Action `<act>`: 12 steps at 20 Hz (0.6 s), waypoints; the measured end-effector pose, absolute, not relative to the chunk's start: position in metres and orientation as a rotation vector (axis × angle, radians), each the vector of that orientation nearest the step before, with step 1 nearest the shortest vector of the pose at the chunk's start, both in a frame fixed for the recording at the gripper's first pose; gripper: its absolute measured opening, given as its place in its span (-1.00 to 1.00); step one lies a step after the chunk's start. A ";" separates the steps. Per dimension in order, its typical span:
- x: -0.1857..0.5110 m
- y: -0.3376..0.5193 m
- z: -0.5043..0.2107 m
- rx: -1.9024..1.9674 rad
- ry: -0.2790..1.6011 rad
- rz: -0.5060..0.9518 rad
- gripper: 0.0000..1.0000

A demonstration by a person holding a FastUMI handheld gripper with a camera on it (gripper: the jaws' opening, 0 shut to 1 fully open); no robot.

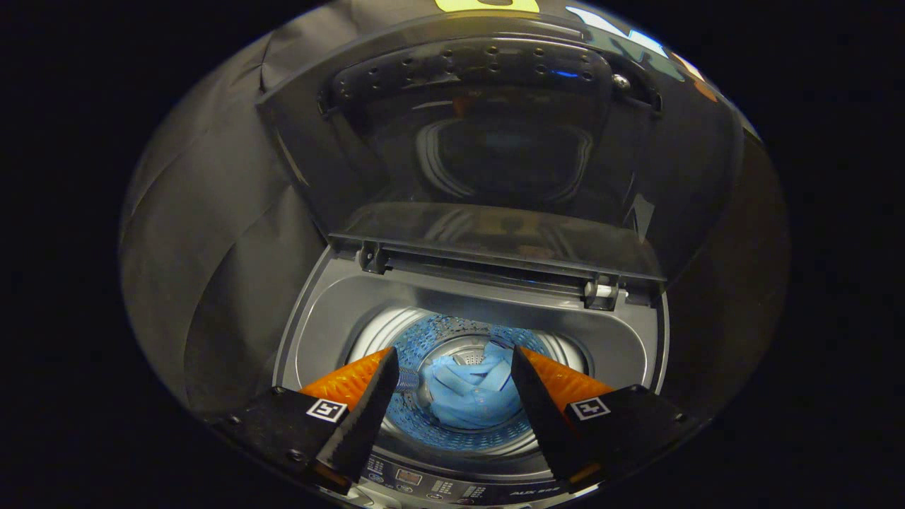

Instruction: Put the clothes into the washing machine and then close the washing machine lid.

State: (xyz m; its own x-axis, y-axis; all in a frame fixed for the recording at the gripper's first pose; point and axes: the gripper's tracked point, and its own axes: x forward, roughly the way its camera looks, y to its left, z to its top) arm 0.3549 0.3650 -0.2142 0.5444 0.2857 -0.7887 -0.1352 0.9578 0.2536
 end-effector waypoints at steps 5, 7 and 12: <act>0.360 0.366 -0.189 0.190 0.921 0.261 0.97; 0.363 0.367 -0.173 0.199 0.894 0.264 0.97; 0.368 0.365 -0.124 0.226 0.803 0.275 0.97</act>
State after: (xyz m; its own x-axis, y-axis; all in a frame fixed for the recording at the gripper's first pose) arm 0.3679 0.3654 -0.1242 0.6621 0.3257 -0.6749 -0.1554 0.9407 0.3014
